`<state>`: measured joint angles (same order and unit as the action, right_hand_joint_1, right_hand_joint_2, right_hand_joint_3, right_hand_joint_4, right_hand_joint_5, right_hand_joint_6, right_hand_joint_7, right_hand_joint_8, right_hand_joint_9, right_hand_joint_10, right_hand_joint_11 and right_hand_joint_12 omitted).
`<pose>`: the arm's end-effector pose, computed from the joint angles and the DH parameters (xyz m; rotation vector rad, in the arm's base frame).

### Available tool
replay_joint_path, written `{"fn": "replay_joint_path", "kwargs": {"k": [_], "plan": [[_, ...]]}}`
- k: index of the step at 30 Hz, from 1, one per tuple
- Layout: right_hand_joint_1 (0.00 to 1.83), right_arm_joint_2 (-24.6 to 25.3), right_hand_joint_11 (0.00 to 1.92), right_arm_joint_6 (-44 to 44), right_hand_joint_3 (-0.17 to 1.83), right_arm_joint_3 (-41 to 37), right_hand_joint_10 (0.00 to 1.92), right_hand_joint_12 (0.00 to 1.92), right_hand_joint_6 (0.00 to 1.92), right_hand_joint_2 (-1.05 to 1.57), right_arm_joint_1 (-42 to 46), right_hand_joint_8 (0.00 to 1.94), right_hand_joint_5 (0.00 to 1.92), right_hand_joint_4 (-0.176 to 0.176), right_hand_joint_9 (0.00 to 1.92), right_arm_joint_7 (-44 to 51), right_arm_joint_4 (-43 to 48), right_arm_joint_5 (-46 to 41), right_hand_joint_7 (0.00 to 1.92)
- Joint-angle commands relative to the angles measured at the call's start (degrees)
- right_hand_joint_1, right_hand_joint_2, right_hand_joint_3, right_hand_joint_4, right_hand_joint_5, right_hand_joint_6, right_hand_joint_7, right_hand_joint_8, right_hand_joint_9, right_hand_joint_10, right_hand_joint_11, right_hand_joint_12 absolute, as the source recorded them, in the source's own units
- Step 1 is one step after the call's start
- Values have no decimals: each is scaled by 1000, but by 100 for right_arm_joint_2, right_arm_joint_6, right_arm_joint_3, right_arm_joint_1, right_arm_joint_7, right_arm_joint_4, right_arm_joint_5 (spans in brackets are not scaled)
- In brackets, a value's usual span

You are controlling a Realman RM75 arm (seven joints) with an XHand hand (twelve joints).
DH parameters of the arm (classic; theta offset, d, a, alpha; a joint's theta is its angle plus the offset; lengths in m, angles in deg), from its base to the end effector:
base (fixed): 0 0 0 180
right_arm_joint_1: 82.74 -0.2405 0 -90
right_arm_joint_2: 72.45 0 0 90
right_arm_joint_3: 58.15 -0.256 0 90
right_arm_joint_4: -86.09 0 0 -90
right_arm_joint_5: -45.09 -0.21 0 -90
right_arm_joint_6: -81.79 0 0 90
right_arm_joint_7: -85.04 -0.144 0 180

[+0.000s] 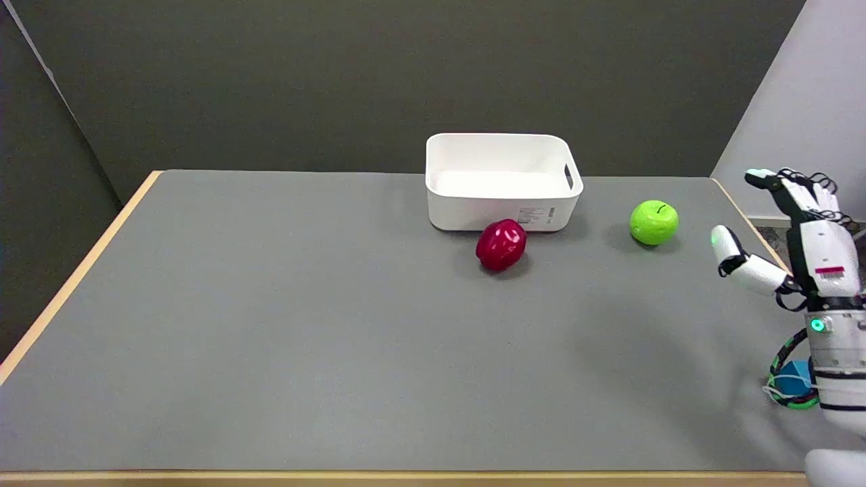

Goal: Pick up the green apple.

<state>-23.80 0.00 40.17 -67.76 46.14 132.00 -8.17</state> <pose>-0.2680 -0.1758 0.5356 1.2733 0.1786 0.7803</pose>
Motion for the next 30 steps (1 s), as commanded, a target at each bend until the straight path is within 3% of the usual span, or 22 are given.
{"fn": "replay_joint_path", "kwargs": {"k": [1,5,15,22,24,30], "plan": [[582,-291,-1,2517,839,-96,621,729,485,700,-1038,382,284,-27,1,-124,-270,550,290],[554,-173,-1,3115,962,-151,551,687,522,637,-1490,438,245,-28,-1,114,-391,634,226],[526,34,-1,3645,949,30,460,629,505,619,-2278,418,227,-31,-1,290,-707,746,187],[525,23,-1,4453,930,141,581,809,497,616,-2620,412,229,-32,-1,290,-539,1422,188],[538,62,-1,4591,819,188,617,833,442,671,-2699,347,250,-33,-1,290,-533,1547,223],[528,180,-1,4702,826,257,657,853,440,664,-2754,348,248,-33,1,290,-540,1617,229]]}}
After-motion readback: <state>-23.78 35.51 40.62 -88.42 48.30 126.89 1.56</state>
